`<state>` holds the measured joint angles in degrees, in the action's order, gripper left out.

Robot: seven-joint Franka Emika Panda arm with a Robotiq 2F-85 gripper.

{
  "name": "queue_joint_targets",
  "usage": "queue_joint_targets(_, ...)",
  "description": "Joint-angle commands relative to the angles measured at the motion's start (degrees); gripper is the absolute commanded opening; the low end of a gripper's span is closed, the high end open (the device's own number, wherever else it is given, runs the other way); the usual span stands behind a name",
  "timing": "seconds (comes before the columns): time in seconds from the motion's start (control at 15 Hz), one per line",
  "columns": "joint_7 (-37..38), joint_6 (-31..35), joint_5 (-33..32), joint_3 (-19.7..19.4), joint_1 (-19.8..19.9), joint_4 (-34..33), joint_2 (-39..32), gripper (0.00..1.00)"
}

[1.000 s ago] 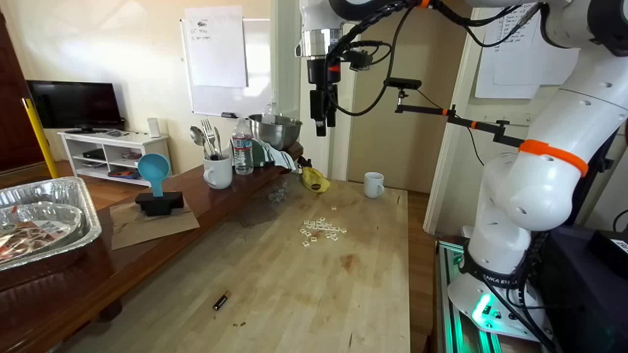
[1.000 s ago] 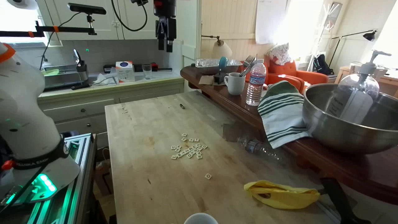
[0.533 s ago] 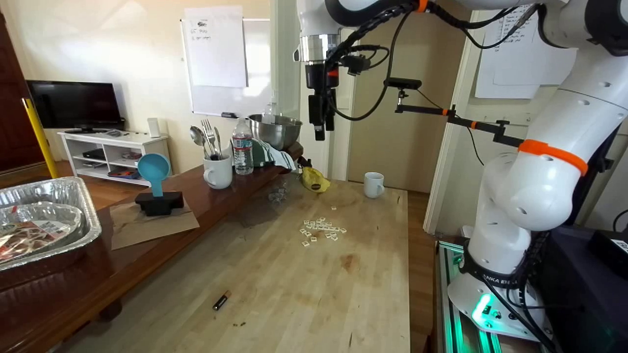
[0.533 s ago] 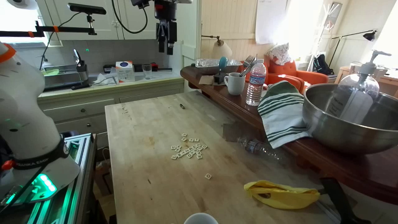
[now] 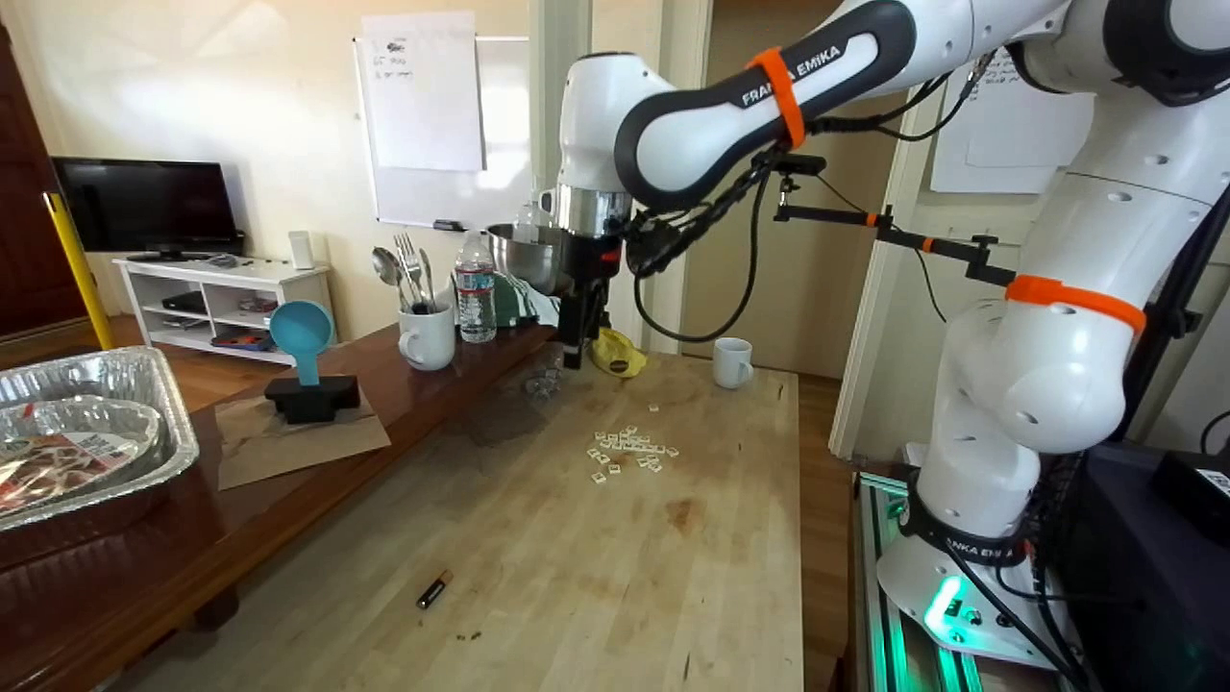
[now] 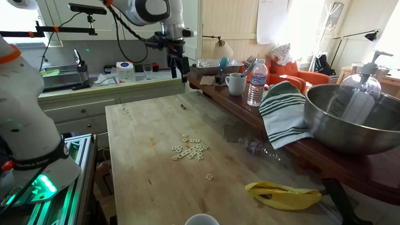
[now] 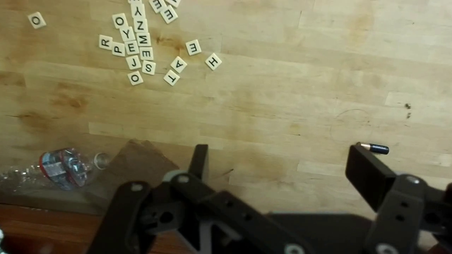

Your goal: Align the small blocks on the table

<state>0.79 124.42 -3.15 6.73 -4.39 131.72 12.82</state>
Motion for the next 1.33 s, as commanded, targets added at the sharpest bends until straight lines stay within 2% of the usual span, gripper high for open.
queue_joint_targets(0.0,-1.1,10.7,0.9,-0.2,-1.2,6.4,-2.0,1.0)
queue_joint_targets(0.2,-1.2,17.4,1.4,-0.9,-0.8,10.4,-4.0,1.0)
queue_joint_targets(0.53,-2.2,24.6,0.9,-2.7,0.3,15.0,-6.4,1.0)
queue_joint_targets(0.8,-4.8,26.5,1.6,-4.5,1.2,16.8,-9.5,1.0)
queue_joint_targets(1.0,-6.8,25.1,3.3,-5.8,2.2,16.1,-12.3,1.0)
queue_joint_targets(1.07,-4.3,24.4,0.9,-5.0,1.8,16.2,-10.4,1.0)
queue_joint_targets(1.27,-4.6,24.4,1.0,-5.1,2.0,16.0,-11.0,1.0)
